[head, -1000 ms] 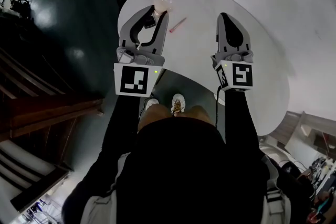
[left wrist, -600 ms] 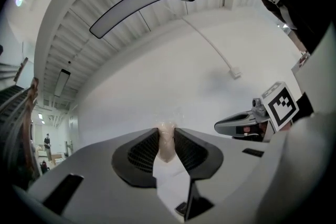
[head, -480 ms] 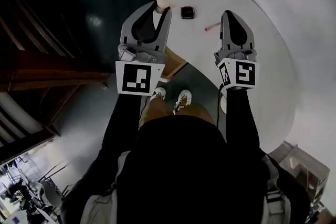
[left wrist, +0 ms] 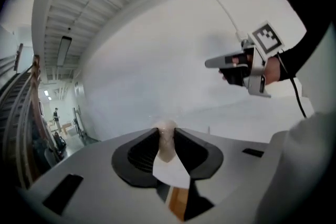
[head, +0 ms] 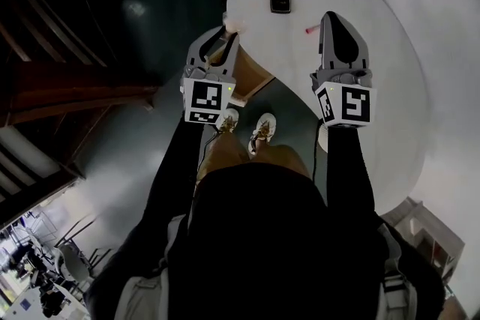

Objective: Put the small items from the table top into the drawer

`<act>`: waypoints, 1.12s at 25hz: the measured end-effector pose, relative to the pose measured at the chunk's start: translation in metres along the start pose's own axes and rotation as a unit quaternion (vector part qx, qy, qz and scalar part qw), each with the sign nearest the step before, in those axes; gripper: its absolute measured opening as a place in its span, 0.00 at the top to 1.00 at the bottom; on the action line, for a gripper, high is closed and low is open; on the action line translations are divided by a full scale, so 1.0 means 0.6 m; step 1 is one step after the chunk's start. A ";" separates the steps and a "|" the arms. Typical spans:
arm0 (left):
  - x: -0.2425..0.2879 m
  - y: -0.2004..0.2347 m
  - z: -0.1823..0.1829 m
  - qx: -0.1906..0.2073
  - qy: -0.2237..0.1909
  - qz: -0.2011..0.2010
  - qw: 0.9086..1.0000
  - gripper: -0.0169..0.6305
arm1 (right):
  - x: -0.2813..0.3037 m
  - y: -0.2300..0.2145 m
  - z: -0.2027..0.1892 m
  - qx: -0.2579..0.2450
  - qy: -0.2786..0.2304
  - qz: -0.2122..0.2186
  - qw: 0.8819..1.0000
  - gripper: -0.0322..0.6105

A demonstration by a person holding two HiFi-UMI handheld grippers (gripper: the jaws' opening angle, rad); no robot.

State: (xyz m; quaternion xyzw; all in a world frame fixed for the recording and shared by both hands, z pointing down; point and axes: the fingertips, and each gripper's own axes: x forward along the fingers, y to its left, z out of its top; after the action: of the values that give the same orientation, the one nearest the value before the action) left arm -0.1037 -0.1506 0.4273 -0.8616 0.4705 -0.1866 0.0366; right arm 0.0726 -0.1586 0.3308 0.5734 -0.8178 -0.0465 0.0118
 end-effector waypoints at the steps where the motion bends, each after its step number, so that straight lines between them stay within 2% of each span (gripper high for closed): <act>1: 0.006 -0.007 -0.039 -0.007 0.026 -0.010 1.000 0.81 | -0.001 -0.001 -0.008 0.001 0.006 -0.002 1.000 0.91; 4: 0.016 -0.037 -0.143 -0.017 0.101 -0.040 0.994 0.81 | -0.008 -0.008 -0.026 0.003 0.022 -0.007 1.000 0.91; 8: 0.025 -0.072 -0.260 -0.031 0.198 -0.064 0.978 0.81 | -0.016 -0.012 -0.042 0.005 0.035 -0.014 0.999 0.91; 10: 0.026 -0.088 -0.310 -0.045 0.246 -0.077 0.965 0.81 | -0.018 -0.013 -0.046 0.003 0.039 -0.016 0.999 0.91; 13: 0.023 -0.119 -0.376 -0.069 0.321 -0.109 0.938 0.80 | -0.022 -0.014 -0.048 0.002 0.042 -0.020 0.999 0.91; 15: 0.021 -0.132 -0.400 -0.073 0.348 -0.123 0.927 0.78 | -0.025 -0.014 -0.049 0.001 0.043 -0.022 0.999 0.91; 17: 0.024 -0.135 -0.404 -0.071 0.352 -0.124 0.925 0.76 | -0.027 -0.015 -0.050 0.001 0.044 -0.022 0.999 0.91; 21: 0.033 -0.127 -0.394 -0.070 0.343 -0.117 0.929 0.70 | -0.028 -0.021 -0.051 0.001 0.044 -0.024 0.999 0.91; 26: 0.040 -0.119 -0.382 -0.064 0.331 -0.113 0.935 0.71 | -0.027 -0.024 -0.052 0.000 0.042 -0.024 0.999 0.91; 28: 0.046 -0.111 -0.356 -0.064 0.310 -0.109 0.942 0.71 | -0.030 -0.028 -0.050 -0.001 0.040 -0.027 0.999 0.91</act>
State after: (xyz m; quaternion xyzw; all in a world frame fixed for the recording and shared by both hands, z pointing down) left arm -0.1136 -0.1123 0.6492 -0.8078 0.3732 -0.4164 -0.1867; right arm 0.0965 -0.1494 0.3600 0.5965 -0.8010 -0.0249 0.0439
